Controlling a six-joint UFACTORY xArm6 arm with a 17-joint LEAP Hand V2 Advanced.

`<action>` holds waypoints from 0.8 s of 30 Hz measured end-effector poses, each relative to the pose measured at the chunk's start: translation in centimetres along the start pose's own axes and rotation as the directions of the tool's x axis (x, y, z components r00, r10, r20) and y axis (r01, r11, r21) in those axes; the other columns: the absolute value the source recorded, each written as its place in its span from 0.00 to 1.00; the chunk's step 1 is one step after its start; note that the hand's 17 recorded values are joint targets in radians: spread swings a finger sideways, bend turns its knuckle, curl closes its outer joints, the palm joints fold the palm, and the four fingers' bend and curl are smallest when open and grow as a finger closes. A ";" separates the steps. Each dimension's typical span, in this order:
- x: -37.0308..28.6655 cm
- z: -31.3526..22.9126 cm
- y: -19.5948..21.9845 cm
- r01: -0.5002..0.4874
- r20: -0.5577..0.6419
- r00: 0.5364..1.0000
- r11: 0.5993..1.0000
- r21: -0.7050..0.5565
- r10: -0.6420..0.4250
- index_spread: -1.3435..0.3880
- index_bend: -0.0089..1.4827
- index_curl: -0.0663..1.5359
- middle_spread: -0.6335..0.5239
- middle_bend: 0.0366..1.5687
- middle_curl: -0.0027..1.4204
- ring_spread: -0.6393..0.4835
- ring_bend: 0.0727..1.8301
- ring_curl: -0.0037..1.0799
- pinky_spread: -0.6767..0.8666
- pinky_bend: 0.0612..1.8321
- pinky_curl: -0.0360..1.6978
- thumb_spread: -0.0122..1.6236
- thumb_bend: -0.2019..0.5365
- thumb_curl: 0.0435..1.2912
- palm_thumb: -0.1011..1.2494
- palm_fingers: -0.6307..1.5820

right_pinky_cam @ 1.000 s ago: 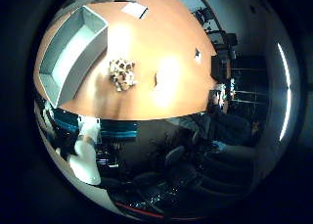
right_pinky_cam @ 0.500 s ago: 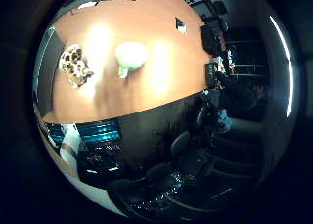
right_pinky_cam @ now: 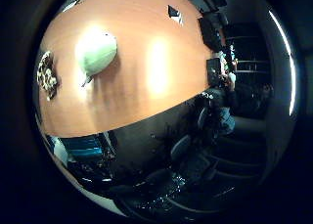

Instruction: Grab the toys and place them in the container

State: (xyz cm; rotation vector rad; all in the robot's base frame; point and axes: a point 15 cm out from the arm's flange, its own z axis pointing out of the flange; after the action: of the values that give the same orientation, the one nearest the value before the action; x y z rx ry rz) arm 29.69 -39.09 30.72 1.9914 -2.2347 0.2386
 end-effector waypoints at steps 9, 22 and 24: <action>0.5 5.7 -2.3 0.020 0.037 0.999 0.999 -0.032 -0.019 0.56 0.12 0.23 0.55 0.10 0.24 0.72 0.14 0.19 0.68 0.22 0.13 0.62 0.23 0.18 0.39 0.34; 1.6 12.3 -5.3 0.032 0.063 0.998 0.998 -0.046 -0.029 0.57 0.11 0.22 0.55 0.11 0.24 0.71 0.13 0.22 0.69 0.18 0.16 0.62 0.24 0.19 0.38 0.37; 1.6 13.2 -5.6 0.034 0.071 0.997 0.998 -0.052 -0.030 0.58 0.10 0.22 0.54 0.12 0.24 0.70 0.15 0.23 0.69 0.18 0.17 0.62 0.24 0.19 0.39 0.39</action>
State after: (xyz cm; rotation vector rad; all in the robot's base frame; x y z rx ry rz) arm 35.07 -44.07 18.25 2.0364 -2.2239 0.1068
